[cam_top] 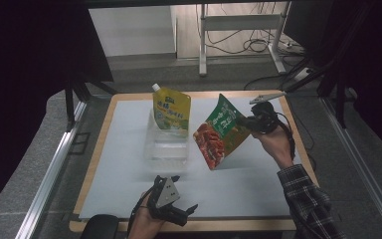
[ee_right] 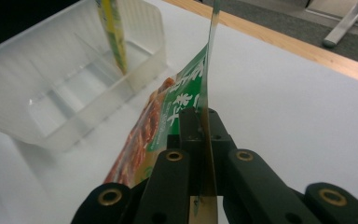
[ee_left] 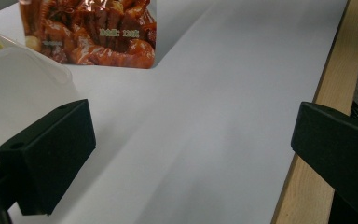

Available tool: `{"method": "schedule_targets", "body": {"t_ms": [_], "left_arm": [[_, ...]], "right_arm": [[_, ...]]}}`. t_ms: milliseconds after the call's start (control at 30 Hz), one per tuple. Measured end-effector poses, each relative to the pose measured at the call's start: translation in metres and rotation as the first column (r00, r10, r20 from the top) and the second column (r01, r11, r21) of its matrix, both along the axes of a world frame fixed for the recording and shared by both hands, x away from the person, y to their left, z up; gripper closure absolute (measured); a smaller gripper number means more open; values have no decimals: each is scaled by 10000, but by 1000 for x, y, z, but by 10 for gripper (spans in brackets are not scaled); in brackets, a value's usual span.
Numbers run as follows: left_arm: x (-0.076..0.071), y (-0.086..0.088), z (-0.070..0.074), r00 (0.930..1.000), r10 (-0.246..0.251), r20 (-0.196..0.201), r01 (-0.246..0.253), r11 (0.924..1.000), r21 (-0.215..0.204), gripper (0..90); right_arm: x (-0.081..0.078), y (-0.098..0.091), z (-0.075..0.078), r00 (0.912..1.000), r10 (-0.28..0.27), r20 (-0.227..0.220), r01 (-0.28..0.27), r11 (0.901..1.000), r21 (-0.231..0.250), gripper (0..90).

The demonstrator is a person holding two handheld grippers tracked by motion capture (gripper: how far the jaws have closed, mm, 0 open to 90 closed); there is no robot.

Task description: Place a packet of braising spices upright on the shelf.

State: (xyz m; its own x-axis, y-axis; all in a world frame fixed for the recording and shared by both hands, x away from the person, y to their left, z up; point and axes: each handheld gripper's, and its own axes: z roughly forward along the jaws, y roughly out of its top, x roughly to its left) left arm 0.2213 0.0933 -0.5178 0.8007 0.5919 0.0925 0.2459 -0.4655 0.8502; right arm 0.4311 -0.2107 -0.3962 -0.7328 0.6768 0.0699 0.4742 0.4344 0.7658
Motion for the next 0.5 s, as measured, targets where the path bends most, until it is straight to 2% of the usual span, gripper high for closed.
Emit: {"method": "schedule_targets", "body": {"t_ms": [100,300,500], "left_arm": [[0,0,0,10000,-2,14,2,10000,-8,0],[-1,1,1,10000,21,59,-20,10000,-41,0],[-1,2,2,9999,99,91,-97,9997,-237,0]], "right_arm": [[-1,8,8,9998,189,49,-190,9998,35,889],[-3,21,22,9987,466,225,-461,9987,-207,890],[-5,30,33,9967,682,442,-665,9970,-386,890]]}}
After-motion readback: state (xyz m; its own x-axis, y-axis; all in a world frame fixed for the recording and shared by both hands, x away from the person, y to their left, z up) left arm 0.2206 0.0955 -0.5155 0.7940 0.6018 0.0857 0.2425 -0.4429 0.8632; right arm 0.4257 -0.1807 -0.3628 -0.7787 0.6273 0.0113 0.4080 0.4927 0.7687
